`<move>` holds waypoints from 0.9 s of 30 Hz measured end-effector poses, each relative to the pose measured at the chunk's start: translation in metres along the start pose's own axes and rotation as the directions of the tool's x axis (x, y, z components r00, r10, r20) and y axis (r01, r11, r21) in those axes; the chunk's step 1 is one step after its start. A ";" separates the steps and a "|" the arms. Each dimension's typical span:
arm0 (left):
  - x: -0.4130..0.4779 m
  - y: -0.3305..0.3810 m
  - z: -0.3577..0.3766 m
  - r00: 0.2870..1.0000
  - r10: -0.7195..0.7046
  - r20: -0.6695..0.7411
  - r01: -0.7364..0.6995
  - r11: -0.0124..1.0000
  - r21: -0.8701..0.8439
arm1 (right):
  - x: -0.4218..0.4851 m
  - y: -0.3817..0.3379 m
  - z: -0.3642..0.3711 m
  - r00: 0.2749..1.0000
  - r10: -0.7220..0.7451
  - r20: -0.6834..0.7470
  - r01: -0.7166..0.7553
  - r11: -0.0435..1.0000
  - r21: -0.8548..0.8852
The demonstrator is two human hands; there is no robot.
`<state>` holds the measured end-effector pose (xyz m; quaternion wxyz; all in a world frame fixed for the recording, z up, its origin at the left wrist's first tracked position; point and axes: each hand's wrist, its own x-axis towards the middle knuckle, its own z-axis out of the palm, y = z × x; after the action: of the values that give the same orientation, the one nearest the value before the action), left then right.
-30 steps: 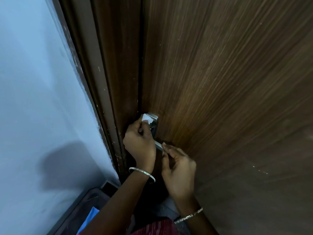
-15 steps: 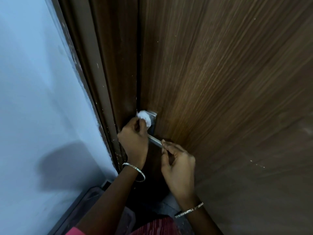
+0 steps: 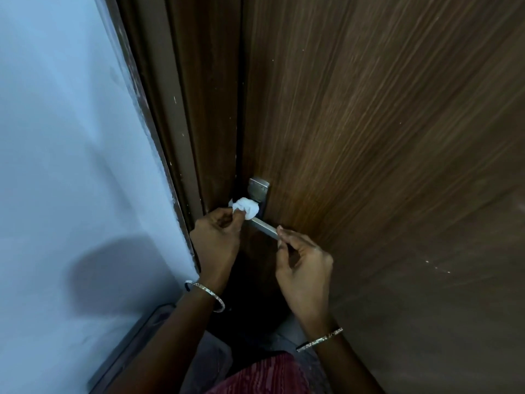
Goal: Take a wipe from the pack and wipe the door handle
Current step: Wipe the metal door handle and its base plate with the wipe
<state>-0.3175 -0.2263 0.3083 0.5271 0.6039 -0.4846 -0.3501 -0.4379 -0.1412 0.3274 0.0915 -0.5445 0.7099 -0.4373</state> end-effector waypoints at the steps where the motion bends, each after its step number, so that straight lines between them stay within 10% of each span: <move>1: 0.000 0.002 0.003 1.000 -0.019 0.006 0.019 1.000 -0.002 | 0.001 0.000 0.000 1.000 -0.002 -0.003 0.002 1.000 0.013; 13: 0.001 0.006 0.025 0.973 -0.226 -0.052 0.214 0.962 -0.171 | 0.003 0.008 0.006 0.999 -0.002 -0.047 0.006 0.996 0.094; 27: -0.033 0.007 0.015 0.925 -0.380 -0.019 0.325 0.816 -0.479 | 0.005 0.022 0.004 0.925 0.340 0.172 -0.378 0.763 0.525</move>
<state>-0.3429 -0.1989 0.3088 0.6093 0.5572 -0.2348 -0.5130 -0.4529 -0.1469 0.3111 0.3489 -0.3633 0.6420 -0.5780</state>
